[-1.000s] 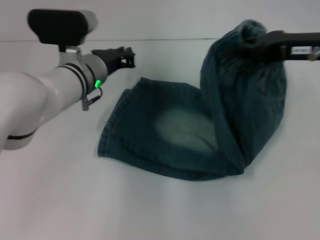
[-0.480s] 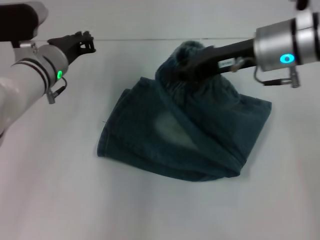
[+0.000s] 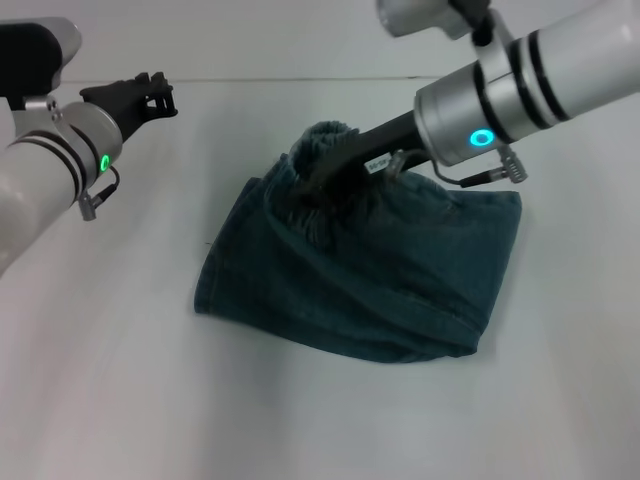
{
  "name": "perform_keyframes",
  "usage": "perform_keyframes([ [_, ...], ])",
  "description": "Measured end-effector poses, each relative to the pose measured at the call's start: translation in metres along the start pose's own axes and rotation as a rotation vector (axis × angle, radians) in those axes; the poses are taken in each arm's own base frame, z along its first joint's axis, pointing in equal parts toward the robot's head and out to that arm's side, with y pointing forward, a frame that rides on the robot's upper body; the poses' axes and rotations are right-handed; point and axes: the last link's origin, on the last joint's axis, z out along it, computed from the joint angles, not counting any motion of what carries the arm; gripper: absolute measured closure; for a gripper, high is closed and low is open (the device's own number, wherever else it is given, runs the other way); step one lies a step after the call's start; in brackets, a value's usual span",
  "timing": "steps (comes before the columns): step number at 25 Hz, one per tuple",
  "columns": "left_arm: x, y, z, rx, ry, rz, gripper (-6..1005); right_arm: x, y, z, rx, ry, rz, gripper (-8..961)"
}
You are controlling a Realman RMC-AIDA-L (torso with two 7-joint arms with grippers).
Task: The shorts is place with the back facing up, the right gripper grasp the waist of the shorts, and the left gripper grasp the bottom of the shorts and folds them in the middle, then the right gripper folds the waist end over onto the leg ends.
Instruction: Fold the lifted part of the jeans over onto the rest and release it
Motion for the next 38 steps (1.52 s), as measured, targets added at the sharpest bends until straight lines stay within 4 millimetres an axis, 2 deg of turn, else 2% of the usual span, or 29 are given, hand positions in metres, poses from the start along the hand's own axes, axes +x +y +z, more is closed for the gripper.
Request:
perform_keyframes([
  [5, -0.005, 0.0, -0.001, -0.002, -0.013, 0.004, 869, -0.003, 0.003, 0.009, -0.005, 0.053, -0.027, 792],
  [19, -0.014, 0.002, -0.001, -0.017, -0.044, 0.016, 870, -0.008, 0.0, 0.014, 0.061, 0.159, -0.135, 782],
  [24, -0.015, 0.0, -0.001, -0.011, -0.045, 0.016, 871, -0.023, -0.003, 0.007, 0.123, 0.096, -0.187, 547],
  [29, -0.015, -0.005, -0.001, 0.009, -0.042, 0.011, 870, -0.025, -0.003, -0.009, 0.161, -0.007, -0.189, 340],
  [33, -0.011, -0.014, -0.003, 0.027, -0.028, -0.018, 854, -0.014, 0.011, -0.024, 0.131, -0.142, -0.16, 183],
  [35, -0.012, -0.021, -0.007, 0.019, -0.029, -0.046, 844, -0.003, 0.015, -0.033, 0.115, -0.197, -0.135, 105],
  [38, -0.011, -0.027, -0.016, -0.023, -0.028, -0.078, 828, 0.021, 0.022, -0.047, 0.073, -0.282, -0.097, 50],
])
